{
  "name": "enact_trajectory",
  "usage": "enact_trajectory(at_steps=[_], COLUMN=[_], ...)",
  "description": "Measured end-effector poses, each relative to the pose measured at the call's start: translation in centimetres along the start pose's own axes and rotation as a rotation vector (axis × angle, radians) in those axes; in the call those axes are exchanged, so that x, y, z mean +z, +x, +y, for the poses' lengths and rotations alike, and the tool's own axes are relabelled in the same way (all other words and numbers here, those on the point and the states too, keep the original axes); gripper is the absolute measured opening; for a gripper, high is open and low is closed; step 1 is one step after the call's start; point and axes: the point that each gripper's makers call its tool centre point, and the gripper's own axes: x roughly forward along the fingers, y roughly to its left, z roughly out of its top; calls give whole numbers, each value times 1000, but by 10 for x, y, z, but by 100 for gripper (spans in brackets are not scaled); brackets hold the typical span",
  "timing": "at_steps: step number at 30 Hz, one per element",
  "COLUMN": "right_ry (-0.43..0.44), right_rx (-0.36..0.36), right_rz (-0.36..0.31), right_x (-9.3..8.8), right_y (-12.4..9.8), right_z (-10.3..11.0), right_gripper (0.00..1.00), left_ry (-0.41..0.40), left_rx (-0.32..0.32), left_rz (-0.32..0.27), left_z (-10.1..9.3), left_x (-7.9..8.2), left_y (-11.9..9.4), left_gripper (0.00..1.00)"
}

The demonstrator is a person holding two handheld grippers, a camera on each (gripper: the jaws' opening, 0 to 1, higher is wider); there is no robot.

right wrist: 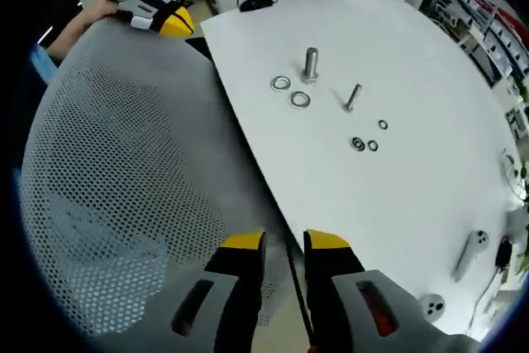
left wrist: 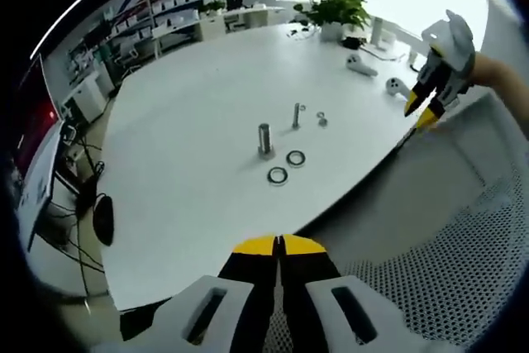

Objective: Place the washer onto the threaded stud by aligning its center hole with the stud, sliding it down to the base, and recovering from edge contact or off-axis alignment until the washer reaches the visible bottom stop.

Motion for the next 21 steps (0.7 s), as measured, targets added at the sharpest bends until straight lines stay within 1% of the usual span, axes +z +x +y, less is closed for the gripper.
enact_trajectory(at_steps=[2, 4, 6, 11, 16, 18, 20, 21], right_ry=[-12, -34, -44, -78, -75, -77, -72, -67], right_rx=[3, 10, 30, 33, 53, 57, 59, 61], right_rz=[-5, -28, -31, -24, -26, -39, -50, -66], right_x=[5, 11, 13, 13, 15, 18, 21, 24], right_y=[-1, -2, -1, 8, 18, 22, 25, 27], right_z=[-6, -10, -10, -23, -32, -36, -39, -40], right_gripper=[20, 20, 21, 21, 21, 20, 20, 20], left_ry=[-11, 2, 9, 8, 3, 4, 2, 2], left_rx=[7, 10, 13, 20, 22, 22, 17, 13], left_rz=[-1, 6, 5, 8, 11, 14, 33, 46], left_z=[2, 2, 3, 3, 4, 4, 3, 2], left_x=[-1, -2, -1, -3, -3, -5, -8, -11], left_y=[0, 1, 1, 0, 0, 0, 1, 1], left_gripper=[0, 0, 0, 0, 0, 0, 1, 1])
